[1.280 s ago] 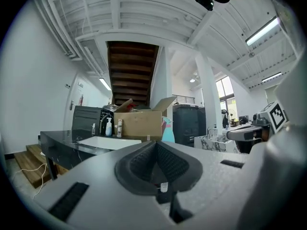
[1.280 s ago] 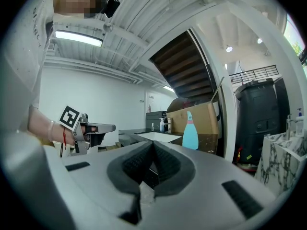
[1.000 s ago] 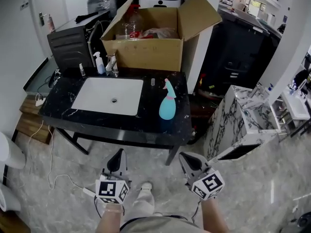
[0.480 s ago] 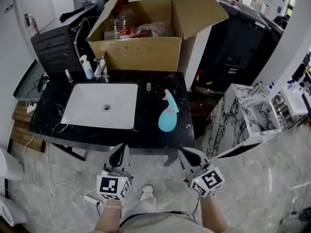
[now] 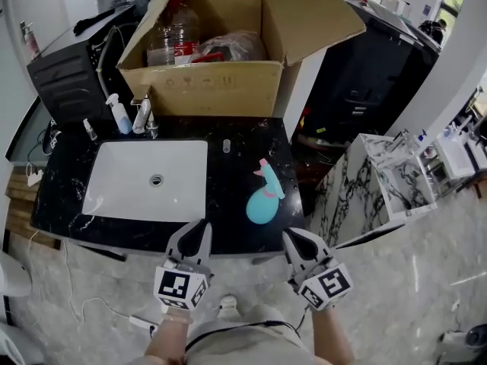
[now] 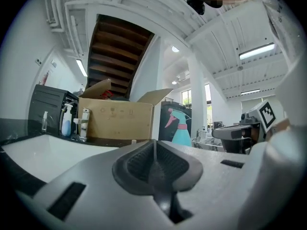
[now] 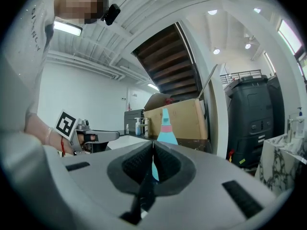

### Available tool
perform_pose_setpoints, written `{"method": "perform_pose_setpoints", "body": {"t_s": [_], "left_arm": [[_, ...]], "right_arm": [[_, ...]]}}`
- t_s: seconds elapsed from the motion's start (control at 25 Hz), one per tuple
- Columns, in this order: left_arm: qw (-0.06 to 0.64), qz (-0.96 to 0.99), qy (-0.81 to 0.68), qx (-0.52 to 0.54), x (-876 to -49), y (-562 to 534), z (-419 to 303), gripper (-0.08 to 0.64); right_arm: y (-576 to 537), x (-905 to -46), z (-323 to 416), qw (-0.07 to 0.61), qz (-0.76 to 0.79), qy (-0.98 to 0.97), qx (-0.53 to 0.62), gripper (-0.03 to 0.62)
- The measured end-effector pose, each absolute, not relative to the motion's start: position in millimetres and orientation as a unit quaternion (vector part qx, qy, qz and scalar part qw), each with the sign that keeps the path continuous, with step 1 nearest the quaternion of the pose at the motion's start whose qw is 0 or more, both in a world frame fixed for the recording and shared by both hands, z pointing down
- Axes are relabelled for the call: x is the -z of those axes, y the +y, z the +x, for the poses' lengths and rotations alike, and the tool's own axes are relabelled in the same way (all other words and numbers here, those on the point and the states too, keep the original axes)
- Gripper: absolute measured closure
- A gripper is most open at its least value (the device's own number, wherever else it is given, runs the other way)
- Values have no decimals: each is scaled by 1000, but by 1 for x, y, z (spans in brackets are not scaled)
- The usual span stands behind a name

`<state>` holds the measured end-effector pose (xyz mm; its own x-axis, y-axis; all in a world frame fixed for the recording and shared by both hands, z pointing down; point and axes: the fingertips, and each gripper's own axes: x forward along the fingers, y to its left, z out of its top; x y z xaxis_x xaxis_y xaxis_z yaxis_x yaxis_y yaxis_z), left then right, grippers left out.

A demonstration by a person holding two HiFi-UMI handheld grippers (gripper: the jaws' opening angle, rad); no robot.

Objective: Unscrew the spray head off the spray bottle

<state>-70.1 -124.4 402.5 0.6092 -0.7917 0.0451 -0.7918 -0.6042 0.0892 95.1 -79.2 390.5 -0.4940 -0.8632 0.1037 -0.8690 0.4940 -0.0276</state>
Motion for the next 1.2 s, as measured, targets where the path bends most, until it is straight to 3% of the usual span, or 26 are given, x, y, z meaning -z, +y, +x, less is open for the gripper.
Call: {"method": "perform_pose_setpoints", "body": {"t_s": [0.16,0.44,0.6,0.92,1.2], "left_arm": [[59,913,-404,7,-400,-132,-44,539],[73,941,-331,-13,-406,-140,11,276],[62,950,-301,-55,-416,-148,40,200],[37,954,-285,-86,-421,-166,79,176],[25,949,-292,-114,-435,-172,91,178]], "right_arm": [[-94,-378,105,12,508,-860,-51,534],[-129,-363,98,7,477,-877,-62,400],[-149,-364,88,36,459,-886,-55,373],[-170,-350,71,64,420,-905,-28,376],[-175,-346,70,73,413,-908,-18,477]]}}
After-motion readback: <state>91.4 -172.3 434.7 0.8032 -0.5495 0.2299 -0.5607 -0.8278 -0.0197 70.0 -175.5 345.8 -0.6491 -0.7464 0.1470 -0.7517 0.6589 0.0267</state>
